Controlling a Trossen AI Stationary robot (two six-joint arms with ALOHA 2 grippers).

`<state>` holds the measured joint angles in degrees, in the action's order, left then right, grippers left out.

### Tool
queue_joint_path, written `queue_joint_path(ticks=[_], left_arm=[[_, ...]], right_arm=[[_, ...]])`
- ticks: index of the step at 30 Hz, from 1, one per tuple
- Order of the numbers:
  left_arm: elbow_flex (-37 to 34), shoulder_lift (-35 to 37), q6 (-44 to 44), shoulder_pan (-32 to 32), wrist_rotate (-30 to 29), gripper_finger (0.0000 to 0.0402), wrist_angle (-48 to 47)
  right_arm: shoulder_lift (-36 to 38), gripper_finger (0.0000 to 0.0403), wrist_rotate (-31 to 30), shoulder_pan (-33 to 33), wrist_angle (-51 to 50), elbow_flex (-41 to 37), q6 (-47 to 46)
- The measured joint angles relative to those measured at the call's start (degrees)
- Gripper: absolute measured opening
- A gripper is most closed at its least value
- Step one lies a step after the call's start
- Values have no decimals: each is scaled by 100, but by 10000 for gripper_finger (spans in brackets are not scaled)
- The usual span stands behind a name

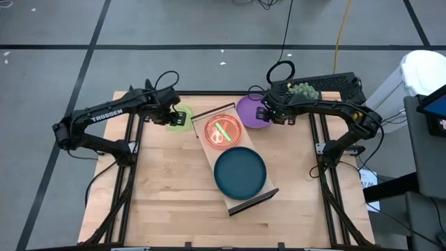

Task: Place and stack plates onto a shelf
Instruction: Stack the purple plate on top of the black plate on the shelf

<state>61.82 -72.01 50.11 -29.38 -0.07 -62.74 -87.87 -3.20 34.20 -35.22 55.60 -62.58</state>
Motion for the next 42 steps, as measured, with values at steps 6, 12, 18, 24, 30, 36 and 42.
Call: queue_joint_path(ticks=[6,12,18,24,30,36,42], left_arm=[[0,0,212,229,-148,170,7],[0,1,297,363,-157,170,9],[2,0,295,427,-157,170,9],[2,2,291,443,-156,170,9],[2,1,250,443,-156,170,9],[2,0,231,443,-156,170,9],[4,0,203,445,-158,170,9]], right_arm=[[-3,146,35,90,680,-597,-272],[-1,138,22,106,1273,-891,-444],[1,103,7,109,1597,-1175,-706],[8,45,16,109,1821,-1321,-746],[62,5,-4,111,1974,-1323,-761],[341,3,-280,151,1883,-1325,-796],[809,2,-704,260,1504,-1332,-796]])
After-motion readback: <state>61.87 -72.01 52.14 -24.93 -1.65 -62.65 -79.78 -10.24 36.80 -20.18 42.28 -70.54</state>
